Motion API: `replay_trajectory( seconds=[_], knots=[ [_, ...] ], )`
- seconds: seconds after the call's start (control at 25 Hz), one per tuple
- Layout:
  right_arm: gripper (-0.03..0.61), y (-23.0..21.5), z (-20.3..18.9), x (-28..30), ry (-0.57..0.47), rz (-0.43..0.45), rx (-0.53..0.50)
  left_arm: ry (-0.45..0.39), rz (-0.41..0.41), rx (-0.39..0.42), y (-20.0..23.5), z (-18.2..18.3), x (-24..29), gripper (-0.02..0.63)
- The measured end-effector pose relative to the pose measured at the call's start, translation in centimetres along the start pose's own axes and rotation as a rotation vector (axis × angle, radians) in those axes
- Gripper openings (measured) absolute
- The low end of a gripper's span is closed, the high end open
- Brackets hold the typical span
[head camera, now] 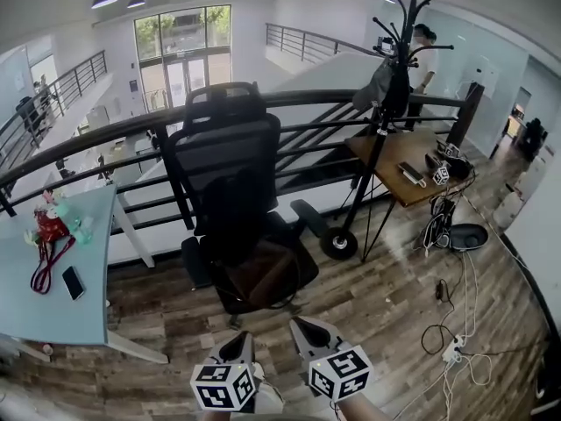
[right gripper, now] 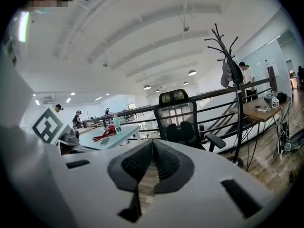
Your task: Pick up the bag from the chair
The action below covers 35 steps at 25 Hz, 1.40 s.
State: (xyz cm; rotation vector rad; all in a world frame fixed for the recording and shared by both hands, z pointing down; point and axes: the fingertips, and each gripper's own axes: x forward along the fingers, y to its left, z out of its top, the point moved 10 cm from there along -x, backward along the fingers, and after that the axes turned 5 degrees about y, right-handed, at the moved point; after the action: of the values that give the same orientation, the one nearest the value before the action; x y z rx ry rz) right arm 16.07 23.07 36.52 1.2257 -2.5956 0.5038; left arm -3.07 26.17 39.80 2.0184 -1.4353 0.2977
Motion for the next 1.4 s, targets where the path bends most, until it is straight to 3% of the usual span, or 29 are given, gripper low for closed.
replay_trajectory(
  seconds=[0.8,1.4],
  knots=[
    [0.000,-4.1,6.5,14.6,-0.019,-0.040,-0.002,0.022,-0.020,0.017,9.5,10.1,9.6,0.005],
    [0.000,-7.3,6.9,19.9,0.040,-0.086,-0.002,0.034,0.009,-0.048,14.4,11.9,13.9,0.005]
  ],
)
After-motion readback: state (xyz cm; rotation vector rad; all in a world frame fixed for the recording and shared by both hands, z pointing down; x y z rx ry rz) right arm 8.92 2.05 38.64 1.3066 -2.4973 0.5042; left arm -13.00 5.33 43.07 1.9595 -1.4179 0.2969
